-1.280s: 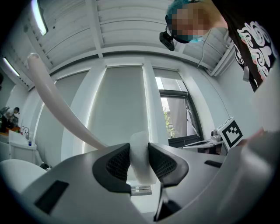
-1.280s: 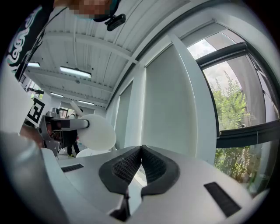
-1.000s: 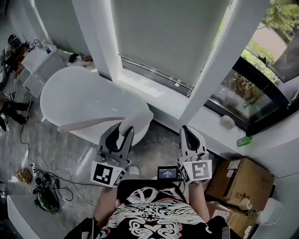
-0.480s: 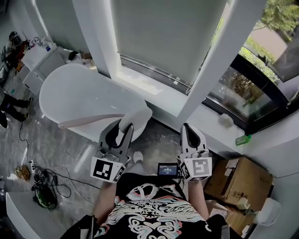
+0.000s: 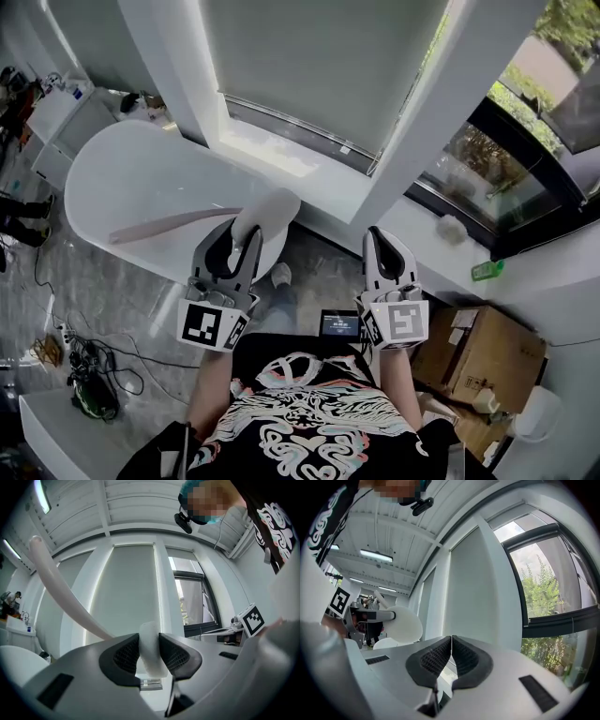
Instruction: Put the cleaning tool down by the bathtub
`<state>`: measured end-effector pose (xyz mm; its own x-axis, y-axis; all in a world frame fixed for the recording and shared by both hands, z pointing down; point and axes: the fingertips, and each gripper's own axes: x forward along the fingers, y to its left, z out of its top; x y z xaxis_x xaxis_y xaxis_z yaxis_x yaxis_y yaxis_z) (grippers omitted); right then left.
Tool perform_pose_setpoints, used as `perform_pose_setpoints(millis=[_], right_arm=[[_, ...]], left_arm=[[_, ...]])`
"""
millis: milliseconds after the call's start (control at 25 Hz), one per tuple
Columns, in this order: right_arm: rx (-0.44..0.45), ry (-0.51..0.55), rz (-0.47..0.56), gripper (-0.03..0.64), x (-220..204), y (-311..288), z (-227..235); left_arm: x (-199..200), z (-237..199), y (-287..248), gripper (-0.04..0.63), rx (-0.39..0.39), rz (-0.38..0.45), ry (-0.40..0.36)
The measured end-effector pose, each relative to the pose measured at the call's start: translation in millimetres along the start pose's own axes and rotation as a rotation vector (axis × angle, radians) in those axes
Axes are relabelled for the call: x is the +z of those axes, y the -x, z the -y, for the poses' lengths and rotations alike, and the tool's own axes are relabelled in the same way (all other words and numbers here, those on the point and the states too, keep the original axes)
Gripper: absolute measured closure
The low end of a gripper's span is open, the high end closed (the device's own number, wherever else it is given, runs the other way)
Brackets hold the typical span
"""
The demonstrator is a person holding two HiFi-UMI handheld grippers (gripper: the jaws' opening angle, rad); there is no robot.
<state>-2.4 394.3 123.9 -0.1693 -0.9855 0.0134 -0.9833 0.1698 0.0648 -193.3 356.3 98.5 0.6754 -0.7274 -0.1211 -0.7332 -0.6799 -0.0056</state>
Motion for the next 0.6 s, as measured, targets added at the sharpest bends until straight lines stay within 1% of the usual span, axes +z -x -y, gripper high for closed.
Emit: perform_pose_setpoints(millis=[240,440,520,600], right_arm=[[-0.026,0.014,-0.004,0.589,-10,-66,44],[-0.040,-0.008,-0.028,0.589,-17,-132,83],[-0.036,-0.017,-0.034,0.589,-15,-163,93],[-0.015,-0.005,-0.042,0.589,-15,-195,98]], left_arm=[[-17,-33,-80,0.465,-0.016,0.002,0.000],[-30,-63,-157,0.465,-0.036,-0.022,-0.004],[-30,-80,-187,0.465,-0.030,-0.020,-0.019],[-31,-99,-215,0.465,-0.022,-0.021,-0.026]])
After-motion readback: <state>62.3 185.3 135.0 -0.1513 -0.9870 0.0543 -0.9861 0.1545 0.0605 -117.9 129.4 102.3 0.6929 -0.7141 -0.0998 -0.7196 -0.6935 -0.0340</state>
